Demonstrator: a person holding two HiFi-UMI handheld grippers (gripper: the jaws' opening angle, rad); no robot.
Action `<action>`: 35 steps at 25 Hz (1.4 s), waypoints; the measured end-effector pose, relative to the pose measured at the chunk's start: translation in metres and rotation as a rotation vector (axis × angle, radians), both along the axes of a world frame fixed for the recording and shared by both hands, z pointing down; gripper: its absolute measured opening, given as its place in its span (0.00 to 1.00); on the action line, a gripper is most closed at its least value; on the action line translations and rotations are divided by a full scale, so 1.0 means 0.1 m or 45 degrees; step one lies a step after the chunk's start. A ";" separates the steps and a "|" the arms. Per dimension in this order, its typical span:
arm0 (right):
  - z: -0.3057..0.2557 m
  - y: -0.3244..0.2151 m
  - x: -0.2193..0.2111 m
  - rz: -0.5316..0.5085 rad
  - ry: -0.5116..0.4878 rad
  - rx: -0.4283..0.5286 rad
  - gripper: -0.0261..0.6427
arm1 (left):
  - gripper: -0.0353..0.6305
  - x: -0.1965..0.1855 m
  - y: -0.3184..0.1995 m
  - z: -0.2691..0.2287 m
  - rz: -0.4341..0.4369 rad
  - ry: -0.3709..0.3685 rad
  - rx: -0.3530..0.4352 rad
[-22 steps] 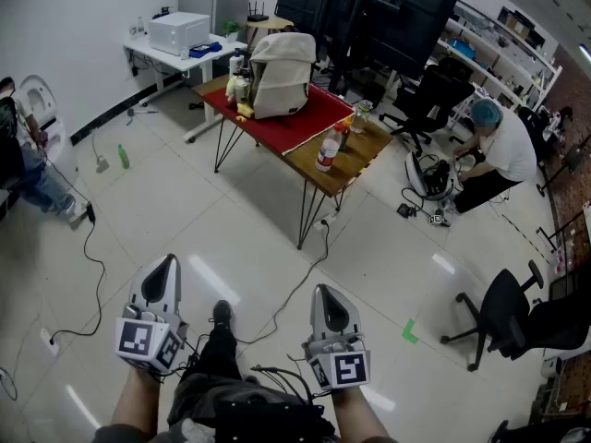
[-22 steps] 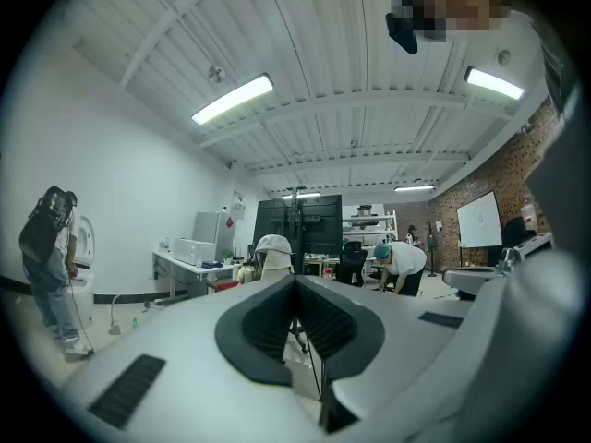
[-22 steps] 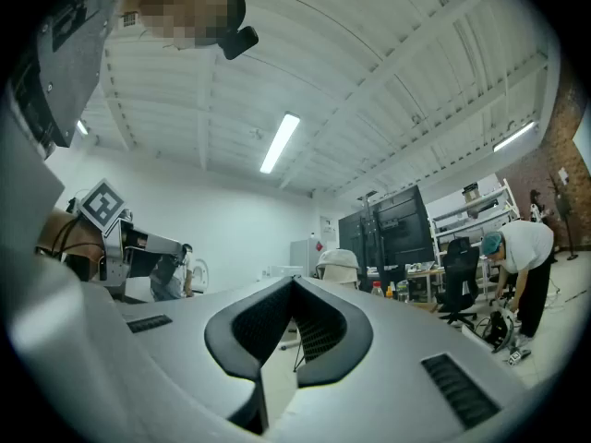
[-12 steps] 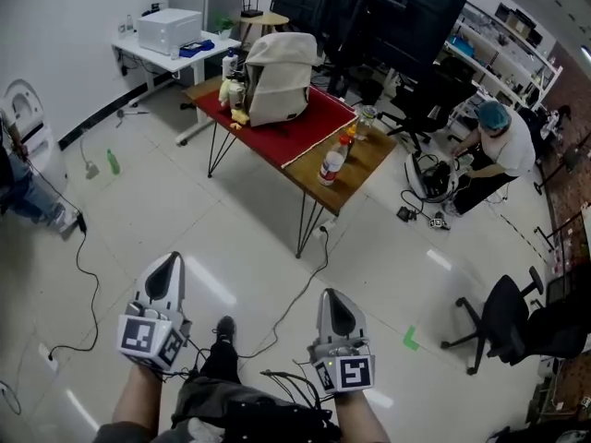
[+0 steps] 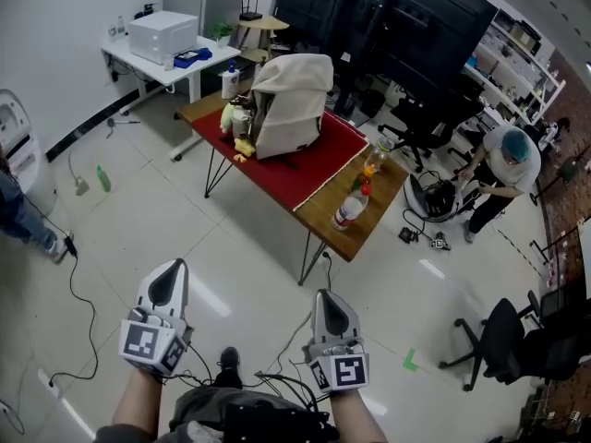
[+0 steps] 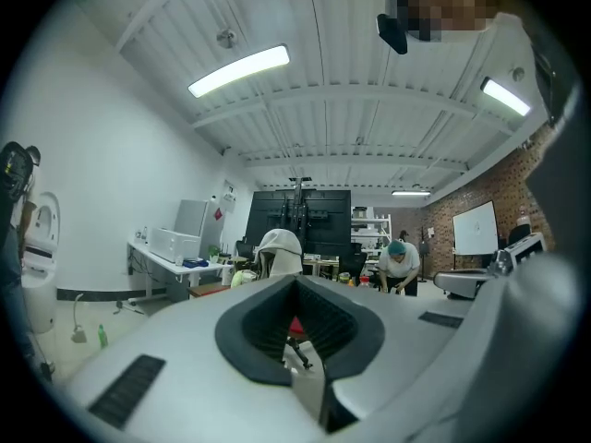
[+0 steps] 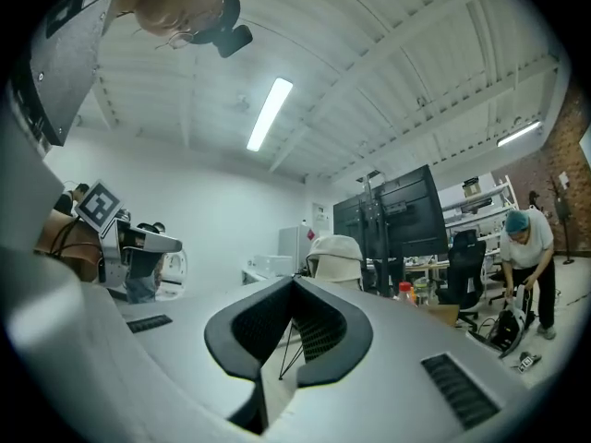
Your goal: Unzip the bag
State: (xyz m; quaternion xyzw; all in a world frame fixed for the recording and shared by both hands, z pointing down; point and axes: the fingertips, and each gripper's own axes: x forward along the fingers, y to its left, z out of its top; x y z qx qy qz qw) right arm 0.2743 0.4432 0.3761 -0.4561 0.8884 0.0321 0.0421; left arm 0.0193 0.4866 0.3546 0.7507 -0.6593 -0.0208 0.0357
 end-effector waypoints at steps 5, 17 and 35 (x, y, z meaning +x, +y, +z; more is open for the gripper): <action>-0.16 -0.81 -0.67 -0.002 -0.002 0.030 0.05 | 0.09 -0.55 -0.73 -0.02 0.041 0.030 0.014; -0.23 -1.75 -1.23 -0.008 -0.008 0.053 0.05 | 0.09 -0.93 -1.66 -0.04 0.101 0.015 0.015; 0.10 -4.08 -1.82 -0.146 -0.070 0.051 0.05 | 0.09 -1.06 -4.08 0.29 0.116 0.029 -0.043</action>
